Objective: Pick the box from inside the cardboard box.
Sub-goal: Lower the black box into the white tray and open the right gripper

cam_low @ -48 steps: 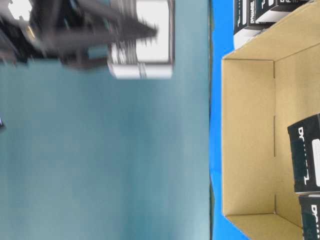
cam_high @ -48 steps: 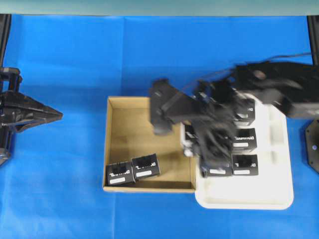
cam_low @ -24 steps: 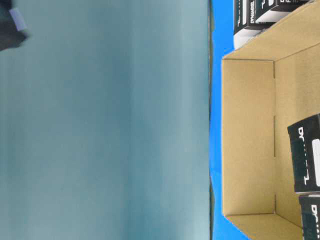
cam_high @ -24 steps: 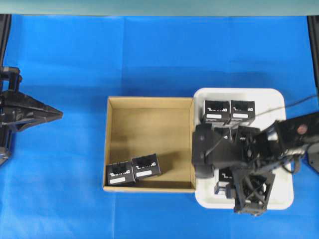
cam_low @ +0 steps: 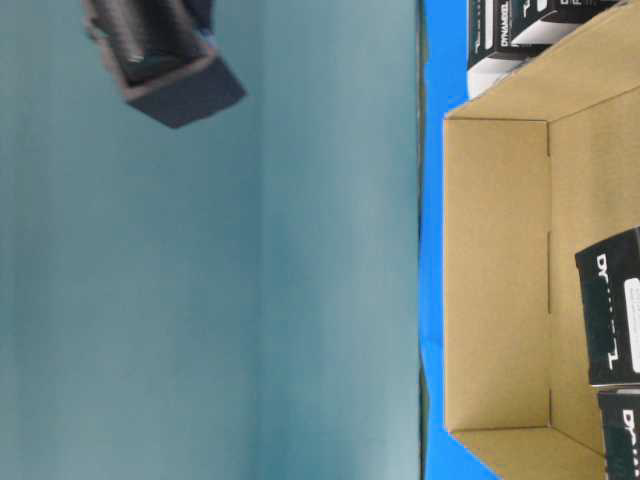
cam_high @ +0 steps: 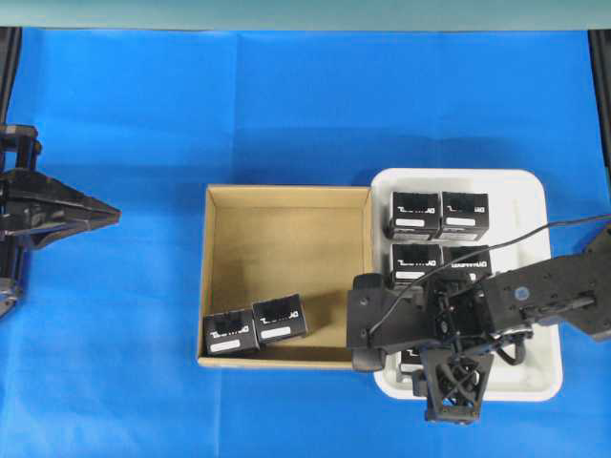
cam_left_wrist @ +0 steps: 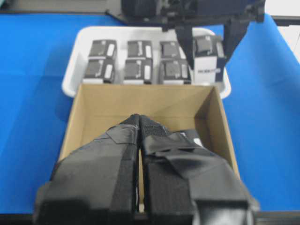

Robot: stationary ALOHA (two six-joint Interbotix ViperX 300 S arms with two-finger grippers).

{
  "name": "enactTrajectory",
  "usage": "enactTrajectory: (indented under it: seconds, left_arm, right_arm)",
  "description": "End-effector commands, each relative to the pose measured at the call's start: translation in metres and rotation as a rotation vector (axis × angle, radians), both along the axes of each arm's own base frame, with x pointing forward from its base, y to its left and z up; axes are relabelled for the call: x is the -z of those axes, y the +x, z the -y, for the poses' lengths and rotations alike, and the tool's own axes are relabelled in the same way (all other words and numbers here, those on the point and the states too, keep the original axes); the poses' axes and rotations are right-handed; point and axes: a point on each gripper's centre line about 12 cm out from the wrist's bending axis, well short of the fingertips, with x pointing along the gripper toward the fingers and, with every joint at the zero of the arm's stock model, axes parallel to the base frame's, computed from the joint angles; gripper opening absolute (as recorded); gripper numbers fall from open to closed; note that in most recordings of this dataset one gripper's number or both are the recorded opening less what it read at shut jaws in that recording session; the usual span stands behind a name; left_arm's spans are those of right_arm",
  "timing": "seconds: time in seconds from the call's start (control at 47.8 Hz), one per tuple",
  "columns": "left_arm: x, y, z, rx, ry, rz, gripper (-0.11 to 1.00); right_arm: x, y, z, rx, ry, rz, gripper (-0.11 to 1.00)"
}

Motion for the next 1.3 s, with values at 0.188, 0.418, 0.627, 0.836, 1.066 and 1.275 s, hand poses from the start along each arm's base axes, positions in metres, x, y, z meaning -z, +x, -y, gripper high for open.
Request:
enactTrajectory:
  seconds: [0.188,0.418,0.627,0.836,1.066,1.275]
  left_arm:
    - [-0.011,0.002,0.000,-0.001,0.000,0.031,0.01]
    - [-0.011,0.002,0.000,-0.001,0.002,0.031,0.01]
    - [-0.011,0.002,-0.001,-0.003,0.002,0.031,0.01]
    - [-0.012,0.002,-0.001,-0.003,0.002,0.034,0.01]
    - [-0.012,0.002,0.000,-0.001,0.002,0.034,0.01]
    - [-0.011,0.002,0.000,-0.001,0.002,0.032,0.01]
  right_arm:
    - [0.012,-0.001,0.000,0.004,-0.005,0.007,0.63]
    - [0.021,-0.004,0.002,0.008,-0.013,-0.004,0.63]
    - [0.020,-0.001,0.008,0.001,-0.038,0.008,0.63]
    - [0.020,0.000,0.010,0.004,-0.041,0.009,0.63]
    - [0.018,0.003,0.010,0.010,-0.035,0.017,0.63]
    - [0.017,0.003,0.011,0.015,-0.033,0.017,0.62]
